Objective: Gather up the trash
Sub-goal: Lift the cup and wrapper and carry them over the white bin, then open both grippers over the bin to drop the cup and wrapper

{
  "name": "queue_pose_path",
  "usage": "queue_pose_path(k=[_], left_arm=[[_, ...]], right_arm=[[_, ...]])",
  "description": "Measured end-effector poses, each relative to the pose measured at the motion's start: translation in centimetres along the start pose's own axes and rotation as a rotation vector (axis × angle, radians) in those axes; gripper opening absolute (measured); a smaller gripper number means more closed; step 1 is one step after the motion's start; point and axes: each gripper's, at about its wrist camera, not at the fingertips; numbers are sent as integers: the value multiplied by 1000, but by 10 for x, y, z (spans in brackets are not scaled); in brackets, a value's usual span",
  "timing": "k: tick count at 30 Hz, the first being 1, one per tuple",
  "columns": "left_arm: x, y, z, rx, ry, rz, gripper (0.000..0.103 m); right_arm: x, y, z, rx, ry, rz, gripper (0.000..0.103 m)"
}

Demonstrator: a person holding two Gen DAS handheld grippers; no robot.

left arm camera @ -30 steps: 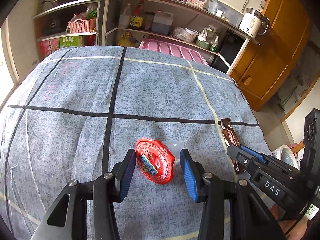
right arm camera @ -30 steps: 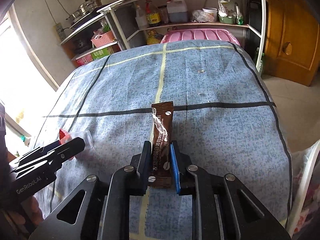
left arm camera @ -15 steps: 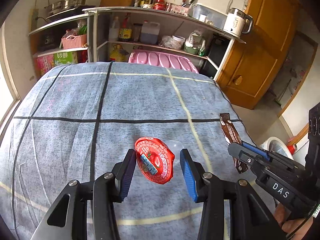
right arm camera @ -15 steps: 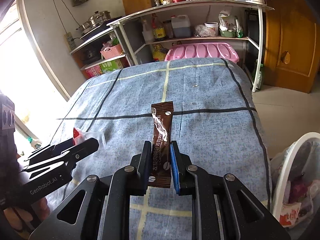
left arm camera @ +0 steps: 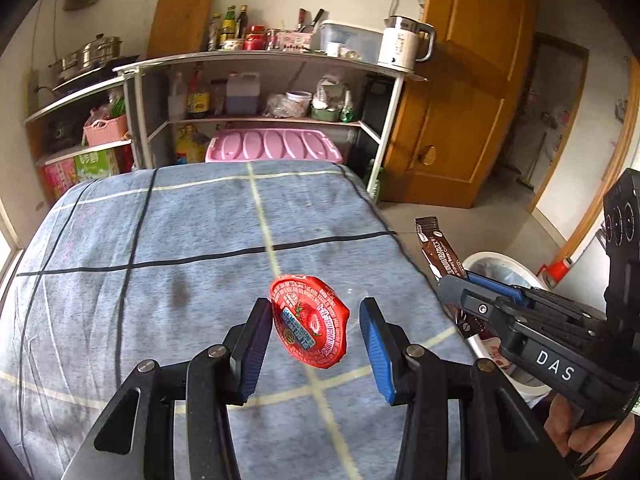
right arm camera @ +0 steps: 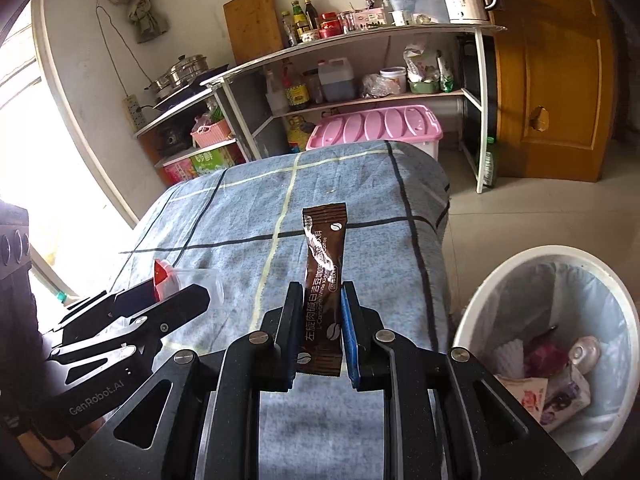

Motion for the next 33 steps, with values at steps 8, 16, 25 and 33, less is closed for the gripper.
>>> queue_pose_path(k=[8,16,25,33], left_arm=[[1,-60,2,86,-1,70,46],[5,-117,21,146,21,133,46],[19,-168,45,175,70,198,46],[32,-194,73,197,148,208,46]], right_arm=[[8,-46,-39,53,-38,47,19],[18,-98,-66,119,-48,110,19],[34,-150,-72,191,-3,161,19],[52,-183,-57,249,72,181,20]])
Point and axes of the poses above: each gripper's, at about its wrist camera, not at the fingertips, and z roughly the way its jaws point, y to its left, x to its underside, and after that the axes turned 2 degrees about x, right-handed
